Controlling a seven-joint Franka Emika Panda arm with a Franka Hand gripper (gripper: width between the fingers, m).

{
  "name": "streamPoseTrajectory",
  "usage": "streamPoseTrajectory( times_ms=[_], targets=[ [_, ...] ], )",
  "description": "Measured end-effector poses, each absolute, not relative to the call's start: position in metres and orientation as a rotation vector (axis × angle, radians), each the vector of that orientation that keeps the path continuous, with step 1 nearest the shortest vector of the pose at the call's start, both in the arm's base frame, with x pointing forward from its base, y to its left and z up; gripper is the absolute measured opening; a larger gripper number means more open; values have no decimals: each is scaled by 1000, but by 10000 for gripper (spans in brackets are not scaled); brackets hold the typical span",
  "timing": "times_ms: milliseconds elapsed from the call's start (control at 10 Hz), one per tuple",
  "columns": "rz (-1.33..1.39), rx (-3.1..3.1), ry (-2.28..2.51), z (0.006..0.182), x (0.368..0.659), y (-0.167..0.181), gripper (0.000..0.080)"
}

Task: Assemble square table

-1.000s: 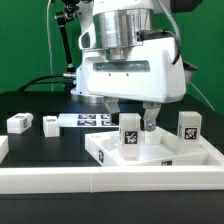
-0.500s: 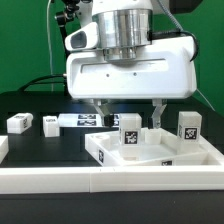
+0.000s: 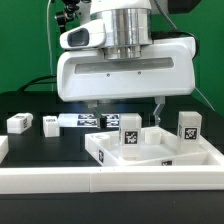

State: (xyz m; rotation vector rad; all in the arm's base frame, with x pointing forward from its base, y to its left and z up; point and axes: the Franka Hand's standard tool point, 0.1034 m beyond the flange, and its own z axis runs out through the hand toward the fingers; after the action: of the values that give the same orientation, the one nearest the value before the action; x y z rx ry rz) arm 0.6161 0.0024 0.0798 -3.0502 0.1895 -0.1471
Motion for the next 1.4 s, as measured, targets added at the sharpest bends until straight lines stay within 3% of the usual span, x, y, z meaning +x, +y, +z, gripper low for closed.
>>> streamPoseTrajectory(
  times_ms=[200, 300, 400, 500, 600, 1400],
  targets=[
    [-152, -3068, 0, 79, 616, 1, 649],
    [-154, -3069, -45, 79, 616, 1, 544],
    [-154, -3069, -35, 79, 616, 1, 544],
    [-153, -3068, -10, 79, 616, 1, 375],
    [-152, -3067, 21, 79, 616, 1, 289],
    [-130, -2873, 964, 78, 614, 3, 290]
  ],
)
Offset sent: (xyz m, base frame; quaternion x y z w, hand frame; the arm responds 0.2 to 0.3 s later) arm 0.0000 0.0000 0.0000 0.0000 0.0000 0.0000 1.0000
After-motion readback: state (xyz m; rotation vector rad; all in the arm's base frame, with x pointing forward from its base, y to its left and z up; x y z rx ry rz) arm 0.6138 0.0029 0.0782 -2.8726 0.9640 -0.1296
